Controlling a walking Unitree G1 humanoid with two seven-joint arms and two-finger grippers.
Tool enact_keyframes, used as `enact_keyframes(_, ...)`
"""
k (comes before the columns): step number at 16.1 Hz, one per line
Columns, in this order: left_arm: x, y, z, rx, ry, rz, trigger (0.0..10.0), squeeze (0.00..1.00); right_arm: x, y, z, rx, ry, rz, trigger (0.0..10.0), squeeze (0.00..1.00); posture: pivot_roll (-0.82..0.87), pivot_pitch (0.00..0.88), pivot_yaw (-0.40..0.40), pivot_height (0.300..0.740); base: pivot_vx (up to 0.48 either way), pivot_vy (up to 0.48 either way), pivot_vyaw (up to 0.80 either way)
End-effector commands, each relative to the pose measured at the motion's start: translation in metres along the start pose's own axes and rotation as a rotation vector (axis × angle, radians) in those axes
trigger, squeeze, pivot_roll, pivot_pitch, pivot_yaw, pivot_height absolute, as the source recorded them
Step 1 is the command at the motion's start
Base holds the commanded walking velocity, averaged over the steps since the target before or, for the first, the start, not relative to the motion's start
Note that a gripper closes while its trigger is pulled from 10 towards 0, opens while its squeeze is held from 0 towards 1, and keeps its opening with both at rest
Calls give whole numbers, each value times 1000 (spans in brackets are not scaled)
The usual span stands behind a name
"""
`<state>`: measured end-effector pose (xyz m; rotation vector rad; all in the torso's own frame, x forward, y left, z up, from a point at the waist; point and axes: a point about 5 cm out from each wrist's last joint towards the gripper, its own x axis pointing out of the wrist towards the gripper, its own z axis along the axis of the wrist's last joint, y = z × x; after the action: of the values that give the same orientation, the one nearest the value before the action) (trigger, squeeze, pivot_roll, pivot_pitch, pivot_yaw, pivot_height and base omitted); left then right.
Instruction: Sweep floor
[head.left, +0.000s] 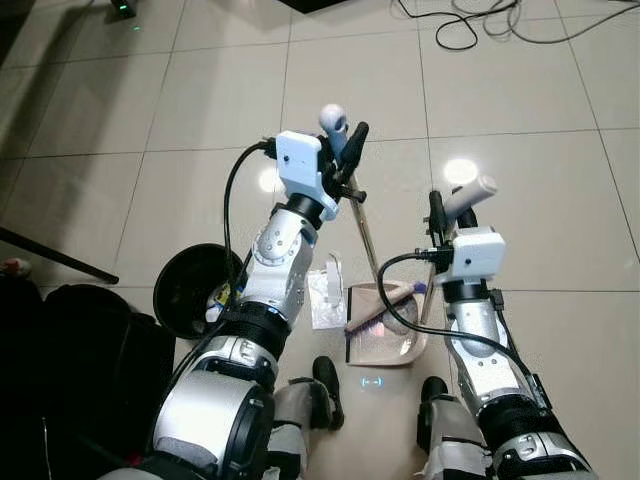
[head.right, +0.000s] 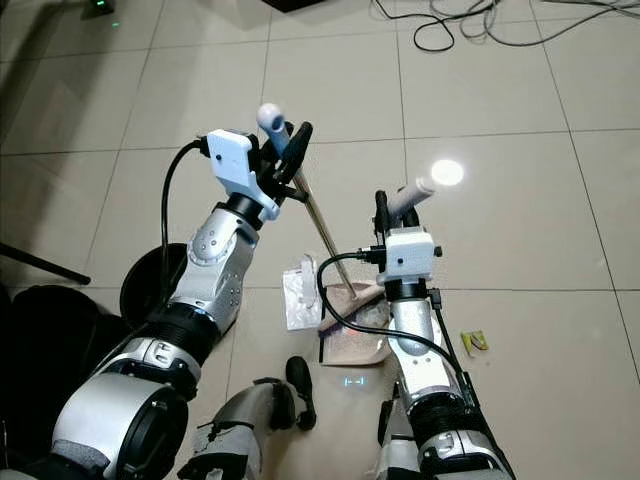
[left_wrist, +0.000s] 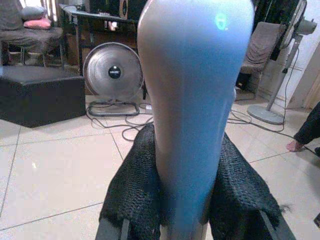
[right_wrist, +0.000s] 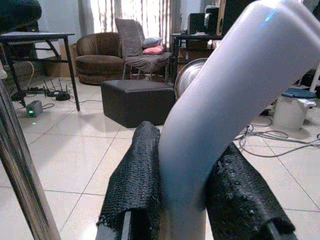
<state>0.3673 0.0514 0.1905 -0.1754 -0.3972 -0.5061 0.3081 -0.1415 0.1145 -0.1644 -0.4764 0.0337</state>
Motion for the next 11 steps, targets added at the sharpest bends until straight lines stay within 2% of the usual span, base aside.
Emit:
enact_keyframes(1, -1, 9, 4, 46, -4, 14, 10000, 0, -8, -2, -9, 7, 57, -14, 10000, 0, 29, 256, 160, 740, 0, 0, 0)
enact_keyframes(3, 3, 34, 24, 106, -37, 83, 10000, 0, -12, -13, -5, 12, 41, -51, 10000, 0, 1, 207, 147, 740, 0, 0, 0)
enact_keyframes(5, 5, 56, 38, 102, -19, 136, 10000, 0, -20, -24, -7, 5, 58, -82, 10000, 0, -37, 152, 137, 740, 0, 0, 0)
enact_keyframes(6, 6, 61, 40, 97, 2, 113, 10000, 0, -20, -32, -6, 7, 53, -109, 10000, 0, -56, 127, 135, 740, 0, 0, 0)
enact_keyframes(7, 6, 67, 43, 76, 10, 102, 10000, 0, -18, -40, -3, 11, 46, -133, 10000, 0, -64, 138, 120, 740, 0, 0, 0)
enact_keyframes(9, 0, 79, 46, 59, 30, 135, 10000, 0, -20, -50, 8, 25, 14, -159, 10000, 0, -92, 74, 119, 740, 0, 0, 0)
enact_keyframes(11, -9, 78, 39, 18, 85, 104, 10000, 0, -22, -59, 21, 39, 15, -158, 10000, 0, -97, 50, 114, 740, 0, 0, 0)
